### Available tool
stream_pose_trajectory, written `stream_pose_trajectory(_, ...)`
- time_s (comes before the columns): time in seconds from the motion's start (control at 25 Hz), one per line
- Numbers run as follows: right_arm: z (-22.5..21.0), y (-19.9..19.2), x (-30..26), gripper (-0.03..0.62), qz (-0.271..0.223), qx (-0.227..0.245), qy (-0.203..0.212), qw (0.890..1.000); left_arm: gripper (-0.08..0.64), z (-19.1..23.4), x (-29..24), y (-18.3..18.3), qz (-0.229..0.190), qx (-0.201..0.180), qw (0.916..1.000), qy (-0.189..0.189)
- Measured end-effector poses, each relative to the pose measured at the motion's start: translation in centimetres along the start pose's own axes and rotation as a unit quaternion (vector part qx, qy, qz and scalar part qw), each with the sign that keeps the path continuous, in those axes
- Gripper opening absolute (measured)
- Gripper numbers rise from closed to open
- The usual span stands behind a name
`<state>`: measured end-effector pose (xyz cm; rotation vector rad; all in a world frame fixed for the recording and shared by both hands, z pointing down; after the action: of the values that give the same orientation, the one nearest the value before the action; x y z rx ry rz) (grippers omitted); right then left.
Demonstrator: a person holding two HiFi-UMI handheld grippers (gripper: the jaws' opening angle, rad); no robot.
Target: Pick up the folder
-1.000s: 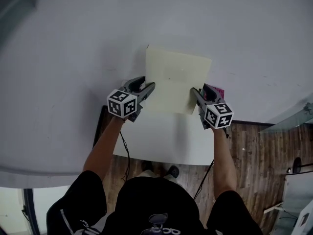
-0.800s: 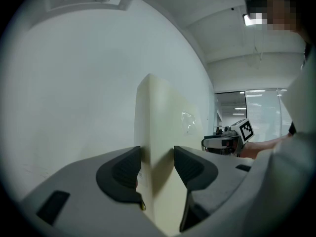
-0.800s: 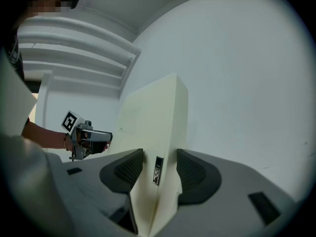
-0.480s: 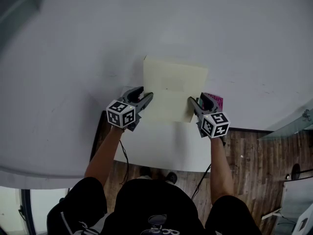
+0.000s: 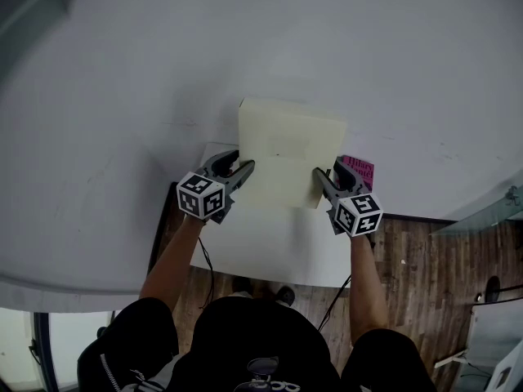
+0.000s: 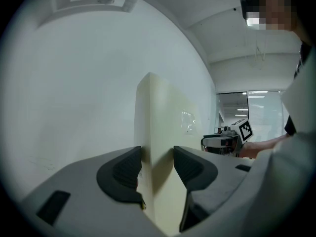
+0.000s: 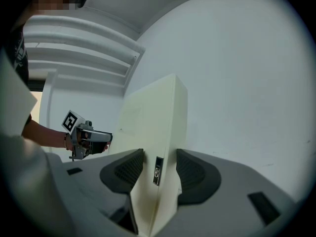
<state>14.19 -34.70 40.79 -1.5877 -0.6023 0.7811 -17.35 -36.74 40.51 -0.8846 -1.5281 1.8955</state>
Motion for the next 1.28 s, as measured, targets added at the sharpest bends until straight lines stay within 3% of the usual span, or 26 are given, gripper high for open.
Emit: stream_pose_trajectory(1.28, -0.01, -0.78, -0.04, 0.221, 0.01, -0.006, -0.011, 1.0, 0.216, 0.25, -0.36, -0.48, 0.012, -0.004, 0.9999, -0.008)
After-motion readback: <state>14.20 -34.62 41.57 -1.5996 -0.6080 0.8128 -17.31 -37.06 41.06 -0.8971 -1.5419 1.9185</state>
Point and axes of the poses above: the fingertips, and each gripper's own axes: x backward along the fingers, z to its left, y out of its top, the point moved 9 cm from there along x, backward along the fingers, and after that the axes turned 5 degrees about y, right-handed, at the moved point
